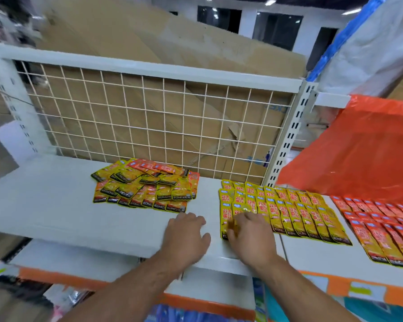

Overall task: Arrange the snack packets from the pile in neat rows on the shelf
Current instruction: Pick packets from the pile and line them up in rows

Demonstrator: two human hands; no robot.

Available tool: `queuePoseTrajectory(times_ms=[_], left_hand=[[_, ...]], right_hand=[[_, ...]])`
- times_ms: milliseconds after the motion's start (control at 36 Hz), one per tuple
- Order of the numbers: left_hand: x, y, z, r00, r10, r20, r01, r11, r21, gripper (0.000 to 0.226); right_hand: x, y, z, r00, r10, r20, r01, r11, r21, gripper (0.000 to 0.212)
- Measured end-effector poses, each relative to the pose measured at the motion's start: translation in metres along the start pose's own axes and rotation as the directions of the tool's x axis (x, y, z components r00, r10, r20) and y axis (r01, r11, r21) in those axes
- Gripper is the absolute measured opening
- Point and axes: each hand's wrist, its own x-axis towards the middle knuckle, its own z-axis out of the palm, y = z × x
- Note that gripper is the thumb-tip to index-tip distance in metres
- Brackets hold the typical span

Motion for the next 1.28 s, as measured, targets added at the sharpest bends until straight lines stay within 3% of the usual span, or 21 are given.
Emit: queuePoseTrajectory(times_ms=[139,306,694,889,1028,1278], left_hand=[[-0.03,-0.028,-0.025,0.994,-0.101,-0.038,0.102,0.994,0.039,0.046],[-0.062,-0.051,-0.041,0.97,-0.224,-0.09,0.223,0.975,-0.026,0.043],[-0.046,-0.114,-0.064,0.958,-0.253,-0.133,0.243,0.966,-0.089,0.045],[0.018,-0.16,-0.08,0.973,-0.108,-0.202,0.086,0.99,-0.114,0.043],[0.06,-0.178,-0.088,0.961,-0.167,-0.219,0.131,0.977,-0.169,0.026],[0.111,-0.184,-0.087,0.971,-0.205,-0.122,0.165,0.947,-0.275,0.029]], right_hand=[[-0.011,-0.023,-0.006,0.989,-0.147,-0.035,0.149,0.987,0.059,0.019],[-0.024,-0.05,-0.003,0.981,-0.193,-0.03,0.195,0.97,0.148,0.022],[0.018,-0.122,0.005,0.987,-0.159,0.017,0.152,0.964,0.216,0.032],[0.075,-0.166,0.02,0.984,0.094,0.15,-0.142,0.927,0.347,0.026],[0.11,-0.18,0.026,0.902,0.368,0.226,-0.432,0.763,0.481,0.017],[0.151,-0.188,0.039,0.784,0.504,0.362,-0.621,0.63,0.467,0.03]])
